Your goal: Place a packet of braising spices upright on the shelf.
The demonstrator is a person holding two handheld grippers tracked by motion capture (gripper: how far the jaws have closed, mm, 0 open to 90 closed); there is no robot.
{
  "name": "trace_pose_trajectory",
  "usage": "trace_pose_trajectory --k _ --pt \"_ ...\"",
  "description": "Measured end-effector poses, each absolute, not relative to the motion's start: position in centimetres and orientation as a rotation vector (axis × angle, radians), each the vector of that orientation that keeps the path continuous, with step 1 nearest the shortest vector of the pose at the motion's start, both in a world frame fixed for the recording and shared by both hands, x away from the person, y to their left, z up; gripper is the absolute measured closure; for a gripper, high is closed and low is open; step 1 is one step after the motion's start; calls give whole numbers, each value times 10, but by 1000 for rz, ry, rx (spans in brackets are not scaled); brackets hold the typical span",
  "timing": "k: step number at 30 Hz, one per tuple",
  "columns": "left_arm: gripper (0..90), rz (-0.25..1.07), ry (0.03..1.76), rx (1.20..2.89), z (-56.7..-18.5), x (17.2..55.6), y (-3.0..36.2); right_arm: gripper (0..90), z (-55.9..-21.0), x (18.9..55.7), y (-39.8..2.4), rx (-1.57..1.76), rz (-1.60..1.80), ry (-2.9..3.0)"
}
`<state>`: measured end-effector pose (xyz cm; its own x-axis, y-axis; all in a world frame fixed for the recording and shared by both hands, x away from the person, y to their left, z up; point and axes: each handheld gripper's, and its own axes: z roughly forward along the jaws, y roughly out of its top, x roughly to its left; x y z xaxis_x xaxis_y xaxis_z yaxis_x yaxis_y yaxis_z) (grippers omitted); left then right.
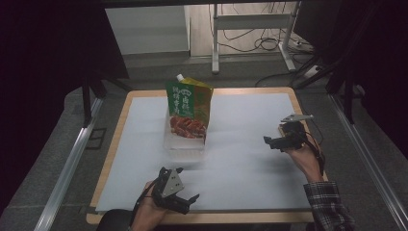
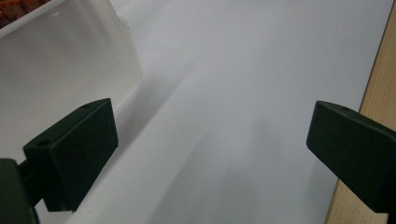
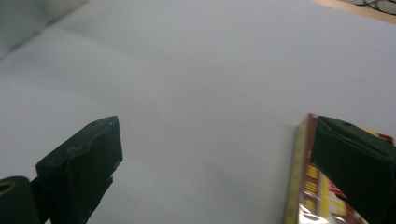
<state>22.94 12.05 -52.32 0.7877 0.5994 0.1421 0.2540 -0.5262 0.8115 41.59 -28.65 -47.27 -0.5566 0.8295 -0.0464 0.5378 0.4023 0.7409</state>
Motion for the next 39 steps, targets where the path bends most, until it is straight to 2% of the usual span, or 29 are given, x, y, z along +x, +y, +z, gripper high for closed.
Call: trace_pose_trajectory --k 20,32,39 --pt "18 522 623 2146 -524 229 119 15 -486 429 -325 1357 849 2157" --pt "19 528 613 2161 -525 229 117 203 -496 434 -337 1379 755 2129" --pt "20 530 610 2164 -525 229 117 218 -504 437 -339 1411 709 2143"
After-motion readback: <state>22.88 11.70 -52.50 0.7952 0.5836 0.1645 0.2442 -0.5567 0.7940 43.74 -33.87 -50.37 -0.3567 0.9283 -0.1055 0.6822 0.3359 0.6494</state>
